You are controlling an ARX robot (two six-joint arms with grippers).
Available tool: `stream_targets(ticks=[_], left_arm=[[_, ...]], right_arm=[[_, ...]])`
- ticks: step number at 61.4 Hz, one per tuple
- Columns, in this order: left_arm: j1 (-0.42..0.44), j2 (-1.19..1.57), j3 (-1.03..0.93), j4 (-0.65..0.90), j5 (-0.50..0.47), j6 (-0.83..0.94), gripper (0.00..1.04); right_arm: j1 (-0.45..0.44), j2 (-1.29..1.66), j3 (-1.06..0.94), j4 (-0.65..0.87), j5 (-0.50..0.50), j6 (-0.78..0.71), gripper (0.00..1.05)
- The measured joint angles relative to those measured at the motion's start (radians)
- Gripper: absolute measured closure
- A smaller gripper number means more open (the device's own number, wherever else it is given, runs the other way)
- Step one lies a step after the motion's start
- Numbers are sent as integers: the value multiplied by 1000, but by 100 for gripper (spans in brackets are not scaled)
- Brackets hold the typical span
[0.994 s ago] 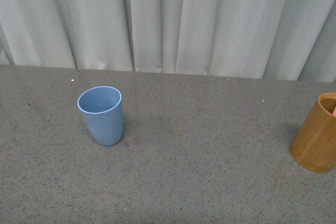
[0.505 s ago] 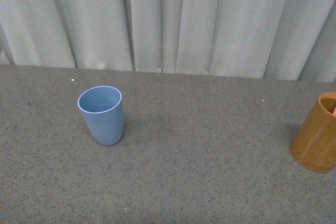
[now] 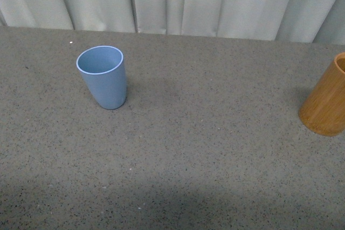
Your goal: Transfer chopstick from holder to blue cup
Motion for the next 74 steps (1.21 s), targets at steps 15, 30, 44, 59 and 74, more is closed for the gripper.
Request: stream_targets(ticks=[15,30,44,59,74], left_arm=[[-112,285,19,232,-198,-49,7],[-265,510,101,372,-410,-40,7],[-428,673,180,436,-537,-23,7],[-520,873,285,428,-671,-38,7],[-622,1011,377,395,-722,-57,7]], right_arm=[[0,0,0,0,0,0,10],[0,0,0,0,0,0,10],[0,0,0,0,0,0,10],[0,0,0,0,0,0,10],[0,0,0,0,0,0,10]])
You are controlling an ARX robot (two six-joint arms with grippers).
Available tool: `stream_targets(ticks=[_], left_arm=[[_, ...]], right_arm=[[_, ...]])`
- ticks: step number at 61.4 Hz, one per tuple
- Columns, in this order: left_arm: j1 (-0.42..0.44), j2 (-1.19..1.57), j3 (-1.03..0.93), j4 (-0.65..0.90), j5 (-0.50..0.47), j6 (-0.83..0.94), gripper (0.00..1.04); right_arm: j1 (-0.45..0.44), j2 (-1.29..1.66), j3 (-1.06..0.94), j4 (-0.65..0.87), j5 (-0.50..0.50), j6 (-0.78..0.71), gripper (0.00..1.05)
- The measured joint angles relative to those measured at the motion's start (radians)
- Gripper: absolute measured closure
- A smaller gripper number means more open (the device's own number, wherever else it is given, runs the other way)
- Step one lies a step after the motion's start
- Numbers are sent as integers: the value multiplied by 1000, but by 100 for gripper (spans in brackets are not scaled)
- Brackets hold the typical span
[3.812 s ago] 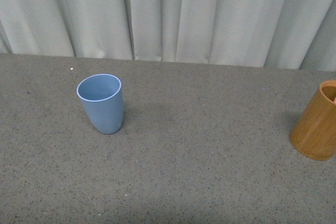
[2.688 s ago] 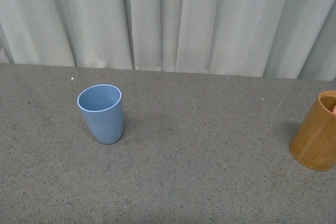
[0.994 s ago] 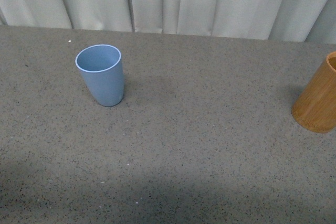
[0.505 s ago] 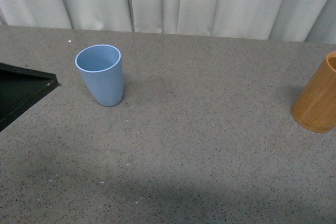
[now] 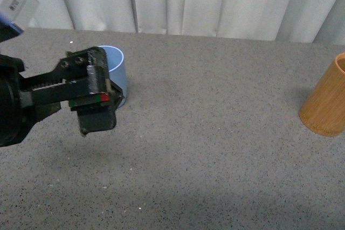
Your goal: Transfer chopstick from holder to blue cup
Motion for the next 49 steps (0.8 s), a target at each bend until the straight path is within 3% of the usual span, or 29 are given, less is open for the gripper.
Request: stream_targets(ticks=[49], left_arm=[[-63,202,217,-100,-146,-122,7]], right_arm=[[0,0,0,0,0,0,10]])
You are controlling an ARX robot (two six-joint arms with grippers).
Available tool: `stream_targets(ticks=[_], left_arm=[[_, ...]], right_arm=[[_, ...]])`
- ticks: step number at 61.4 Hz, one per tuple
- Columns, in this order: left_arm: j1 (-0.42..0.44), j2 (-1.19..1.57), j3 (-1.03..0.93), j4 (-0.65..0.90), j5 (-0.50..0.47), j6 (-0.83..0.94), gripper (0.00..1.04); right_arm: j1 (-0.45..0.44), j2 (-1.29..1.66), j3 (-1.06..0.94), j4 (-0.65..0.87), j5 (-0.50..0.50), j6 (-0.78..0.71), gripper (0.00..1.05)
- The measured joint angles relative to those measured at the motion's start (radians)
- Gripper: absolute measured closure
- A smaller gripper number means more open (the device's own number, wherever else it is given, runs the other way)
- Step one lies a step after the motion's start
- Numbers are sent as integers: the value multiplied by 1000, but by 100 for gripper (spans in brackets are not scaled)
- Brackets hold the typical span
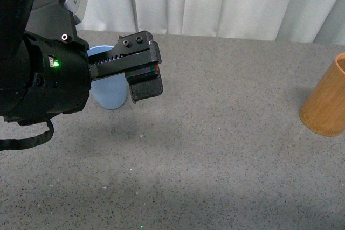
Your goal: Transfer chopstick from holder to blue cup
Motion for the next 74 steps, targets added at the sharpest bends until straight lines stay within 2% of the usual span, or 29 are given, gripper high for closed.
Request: stream_targets(ticks=[21,74], left_arm=[[8,65,51,-9,-32,-54,7],[106,168,145,-36,-86,-161,7]], right_arm=[[0,0,0,0,0,0,10],[0,0,0,0,0,0,10]])
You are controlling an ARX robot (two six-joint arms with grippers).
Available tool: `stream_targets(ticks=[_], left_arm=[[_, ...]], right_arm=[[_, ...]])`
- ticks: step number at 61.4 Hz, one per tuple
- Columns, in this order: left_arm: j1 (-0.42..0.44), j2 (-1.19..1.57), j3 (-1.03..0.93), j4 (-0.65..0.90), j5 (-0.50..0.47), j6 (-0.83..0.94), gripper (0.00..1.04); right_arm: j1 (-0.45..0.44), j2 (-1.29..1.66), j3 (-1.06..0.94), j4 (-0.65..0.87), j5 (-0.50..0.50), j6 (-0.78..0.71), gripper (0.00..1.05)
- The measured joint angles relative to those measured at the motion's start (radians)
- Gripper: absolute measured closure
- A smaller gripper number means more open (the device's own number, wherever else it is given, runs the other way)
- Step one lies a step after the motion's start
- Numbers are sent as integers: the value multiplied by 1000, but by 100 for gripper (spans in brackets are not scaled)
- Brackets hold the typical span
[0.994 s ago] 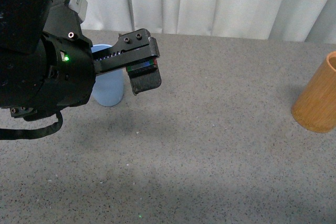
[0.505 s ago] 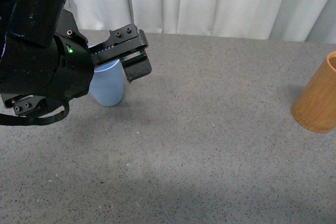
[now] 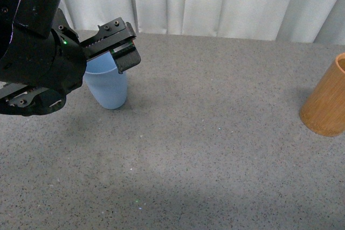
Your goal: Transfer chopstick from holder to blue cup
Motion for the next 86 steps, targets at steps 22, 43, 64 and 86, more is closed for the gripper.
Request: stream_targets(ticks=[22,43,64,86], left_arm=[[43,34,22,-6,-26,-31,7],[58,61,34,-6,-34,-47,7],[61,90,48,-8,-38,-53,7],[61,105,49,-10,-45,-61,7]], right_arm=[[0,0,0,0,0,0,10],[0,0,0,0,0,0,10],[0,0,0,0,0,0,10],[0,0,0,0,0,0,10]])
